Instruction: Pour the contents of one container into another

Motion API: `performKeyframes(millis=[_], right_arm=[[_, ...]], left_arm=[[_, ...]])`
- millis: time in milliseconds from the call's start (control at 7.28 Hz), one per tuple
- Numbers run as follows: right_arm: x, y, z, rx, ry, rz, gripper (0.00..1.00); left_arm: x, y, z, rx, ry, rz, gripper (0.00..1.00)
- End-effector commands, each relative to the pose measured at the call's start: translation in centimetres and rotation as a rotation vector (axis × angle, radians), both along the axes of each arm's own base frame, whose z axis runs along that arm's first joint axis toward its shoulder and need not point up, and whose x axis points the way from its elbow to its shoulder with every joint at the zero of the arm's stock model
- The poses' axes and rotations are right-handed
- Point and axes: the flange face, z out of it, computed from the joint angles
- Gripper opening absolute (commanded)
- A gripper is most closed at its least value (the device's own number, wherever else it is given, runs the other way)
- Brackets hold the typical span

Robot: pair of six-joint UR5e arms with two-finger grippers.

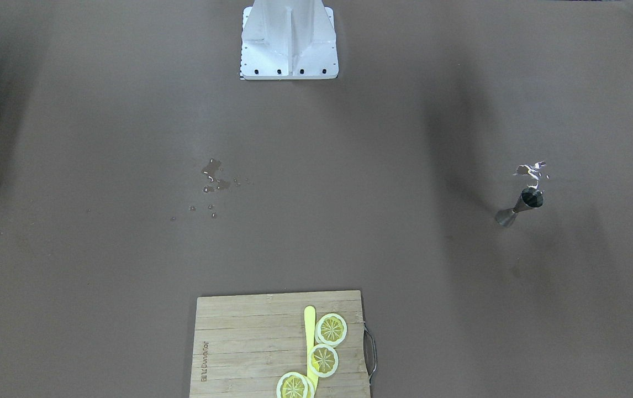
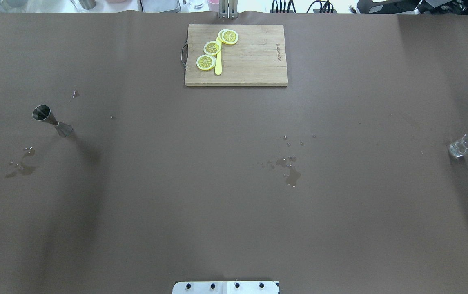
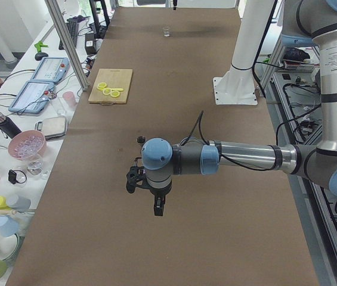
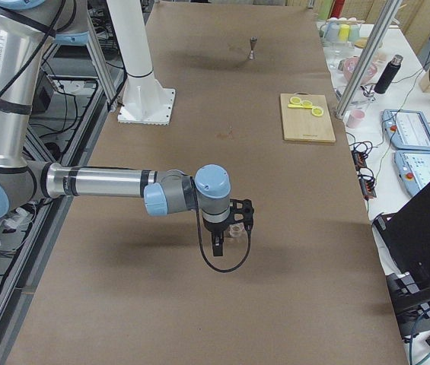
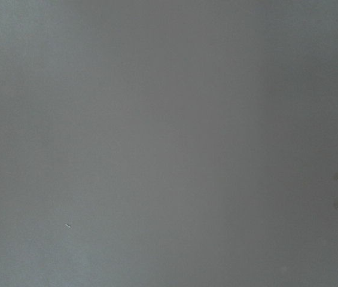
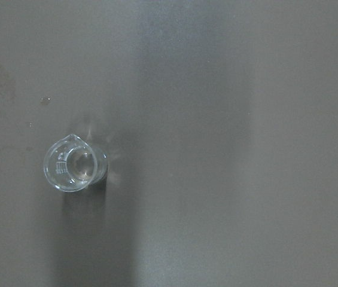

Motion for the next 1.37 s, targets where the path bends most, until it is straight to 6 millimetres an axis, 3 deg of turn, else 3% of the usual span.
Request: performKeyframes(millis=[0, 1236], right_arm=[[0.02, 0.13, 0.19, -0.005, 0.002, 0.0, 1.0], [0.04, -0.48, 0.68, 0.0, 0.065, 0.009, 1.0]], left_arm=[[0.0, 0.05, 0.0, -0.001, 0.0, 0.0, 0.98], [-0.01, -0.22, -0.05, 0.001, 0.0, -0.001, 0.98]])
